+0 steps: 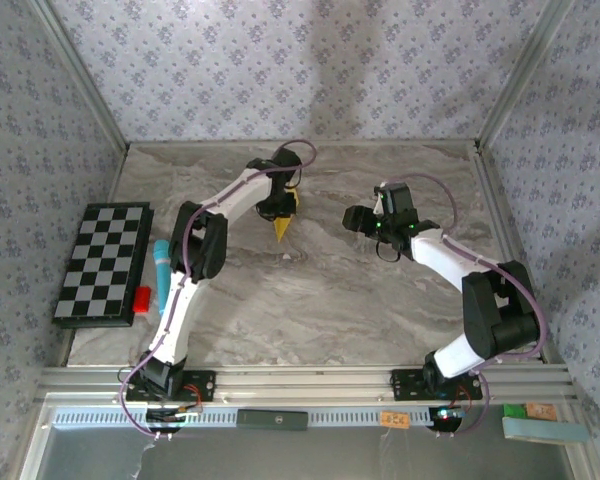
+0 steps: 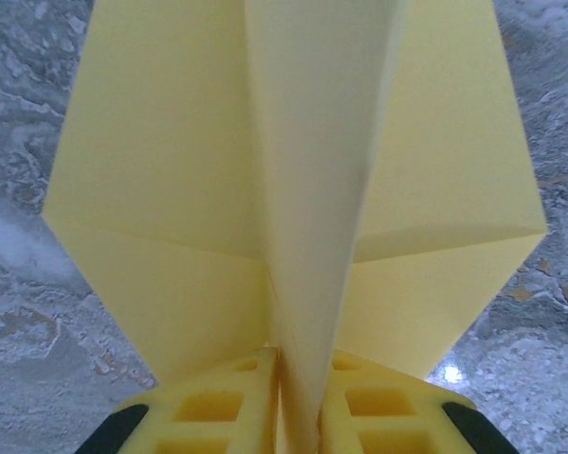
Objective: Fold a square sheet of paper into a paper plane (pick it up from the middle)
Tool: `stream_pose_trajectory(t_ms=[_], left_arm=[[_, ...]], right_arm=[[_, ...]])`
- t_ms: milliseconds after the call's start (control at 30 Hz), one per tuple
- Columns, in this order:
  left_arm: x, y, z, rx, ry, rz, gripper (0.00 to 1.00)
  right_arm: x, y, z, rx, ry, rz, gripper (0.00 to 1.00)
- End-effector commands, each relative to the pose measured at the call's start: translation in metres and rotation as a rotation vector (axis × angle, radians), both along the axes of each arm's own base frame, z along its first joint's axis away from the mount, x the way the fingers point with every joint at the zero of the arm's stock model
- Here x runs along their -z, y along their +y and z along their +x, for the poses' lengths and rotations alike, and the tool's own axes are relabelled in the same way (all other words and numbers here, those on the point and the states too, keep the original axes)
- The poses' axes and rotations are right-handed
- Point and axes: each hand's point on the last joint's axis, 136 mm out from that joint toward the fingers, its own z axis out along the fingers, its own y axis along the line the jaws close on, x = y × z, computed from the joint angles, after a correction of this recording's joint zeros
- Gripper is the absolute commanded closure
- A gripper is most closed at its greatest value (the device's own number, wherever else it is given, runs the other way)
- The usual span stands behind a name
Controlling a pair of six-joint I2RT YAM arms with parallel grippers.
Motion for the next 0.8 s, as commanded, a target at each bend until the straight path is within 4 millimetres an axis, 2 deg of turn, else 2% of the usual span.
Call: stream_pose_trajectory(t_ms=[0, 200, 767], left_arm=[[0.002, -0.003, -0.004, -0.005, 0.026, -0.003, 0.83], [0.01, -0.002, -0.005, -0.03, 0.037, 0.007, 0.83], [0.032, -0.001, -0.011, -0.033, 0.085, 0.022, 0.63]], right_arm=[[0.003, 0.0, 0.0, 0.003, 0.012, 0.015, 0.3], [0.005, 0.0, 0.0, 0.003, 0.02, 0.014, 0.31], [0.006, -0.001, 0.001, 0.007, 0.024, 0.004, 0.29]])
